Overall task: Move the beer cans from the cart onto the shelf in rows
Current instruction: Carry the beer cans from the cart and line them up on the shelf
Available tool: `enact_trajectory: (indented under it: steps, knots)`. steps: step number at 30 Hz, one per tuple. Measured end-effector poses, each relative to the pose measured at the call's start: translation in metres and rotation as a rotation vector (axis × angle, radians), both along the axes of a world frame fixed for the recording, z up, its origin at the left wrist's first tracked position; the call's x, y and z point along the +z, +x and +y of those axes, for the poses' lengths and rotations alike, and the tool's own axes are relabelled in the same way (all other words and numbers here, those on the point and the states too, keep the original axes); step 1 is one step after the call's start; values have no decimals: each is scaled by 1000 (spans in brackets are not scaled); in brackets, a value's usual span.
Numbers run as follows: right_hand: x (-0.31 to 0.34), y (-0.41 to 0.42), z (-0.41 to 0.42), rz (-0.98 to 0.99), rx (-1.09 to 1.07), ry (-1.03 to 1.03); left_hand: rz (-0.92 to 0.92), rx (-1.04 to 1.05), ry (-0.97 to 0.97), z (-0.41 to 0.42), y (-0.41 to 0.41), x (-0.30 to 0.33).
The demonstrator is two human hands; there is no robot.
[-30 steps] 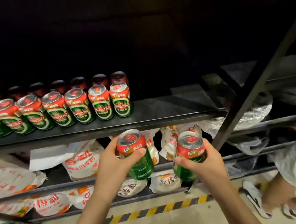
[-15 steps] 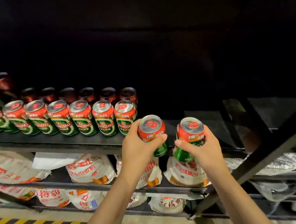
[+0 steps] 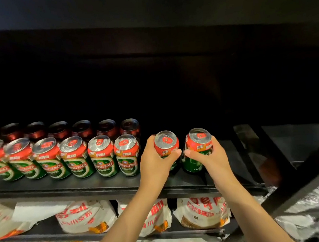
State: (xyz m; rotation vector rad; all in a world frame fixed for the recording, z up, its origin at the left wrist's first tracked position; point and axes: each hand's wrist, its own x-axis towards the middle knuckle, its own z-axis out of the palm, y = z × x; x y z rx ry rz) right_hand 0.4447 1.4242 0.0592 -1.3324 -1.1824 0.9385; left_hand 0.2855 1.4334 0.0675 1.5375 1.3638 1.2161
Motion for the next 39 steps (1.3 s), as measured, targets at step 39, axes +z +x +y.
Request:
enact_trajectory:
  steps: [39]
  knots:
    - [-52,-6,64,-115,35,-27,-77,143,-16,62,9,-46]
